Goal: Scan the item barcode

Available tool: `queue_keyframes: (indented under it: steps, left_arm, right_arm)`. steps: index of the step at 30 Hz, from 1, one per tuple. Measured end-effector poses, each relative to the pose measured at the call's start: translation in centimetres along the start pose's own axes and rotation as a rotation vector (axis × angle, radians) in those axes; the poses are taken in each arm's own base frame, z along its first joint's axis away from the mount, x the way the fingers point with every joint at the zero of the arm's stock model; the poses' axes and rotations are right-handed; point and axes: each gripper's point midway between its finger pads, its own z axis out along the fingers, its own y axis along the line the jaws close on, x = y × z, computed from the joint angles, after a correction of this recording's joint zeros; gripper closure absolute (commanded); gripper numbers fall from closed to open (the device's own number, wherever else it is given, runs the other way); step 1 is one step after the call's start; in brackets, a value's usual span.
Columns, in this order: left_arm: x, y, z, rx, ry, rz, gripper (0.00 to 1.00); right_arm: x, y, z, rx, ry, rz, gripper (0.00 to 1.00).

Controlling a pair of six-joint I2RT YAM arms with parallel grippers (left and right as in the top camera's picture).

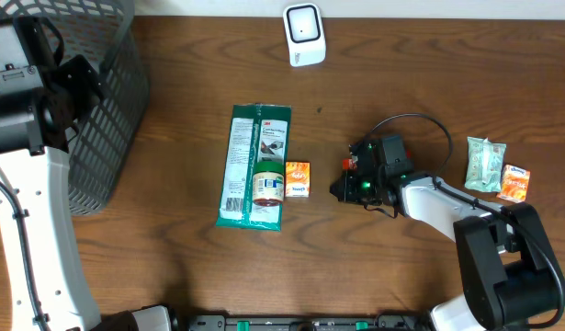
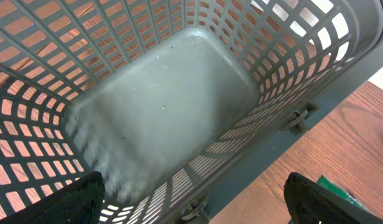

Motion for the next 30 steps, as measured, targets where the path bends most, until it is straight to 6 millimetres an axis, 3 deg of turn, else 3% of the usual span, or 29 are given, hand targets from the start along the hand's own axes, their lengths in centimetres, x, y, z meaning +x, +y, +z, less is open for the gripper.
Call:
queue_keyframes:
  steps: [11, 15, 20, 22, 30]
  left_arm:
    - [0.0, 0.0, 0.0, 0.000, 0.000, 0.000, 0.08]
    - [0.0, 0.0, 0.0, 0.000, 0.000, 0.000, 0.08]
    - [0.0, 0.0, 0.0, 0.000, 0.000, 0.000, 0.08]
    - [0.0, 0.0, 0.0, 0.000, 0.000, 0.000, 0.07]
    - [0.0, 0.0, 0.0, 0.000, 0.000, 0.000, 0.08]
  right_arm:
    - [-0.4, -0.1, -0.1, 0.009, -0.018, -0.005, 0.93]
    - [-2.2, 1.8, 0.1, -0.088, -0.086, -0.072, 0.91]
    - [-4.5, 6.3, -1.0, -0.305, -0.175, -0.167, 0.94]
    - [-4.7, 6.9, -1.2, -0.330, -0.180, -0.167, 0.99]
    - [-3.2, 7.8, 0.3, -0.289, -0.152, -0.179, 0.98]
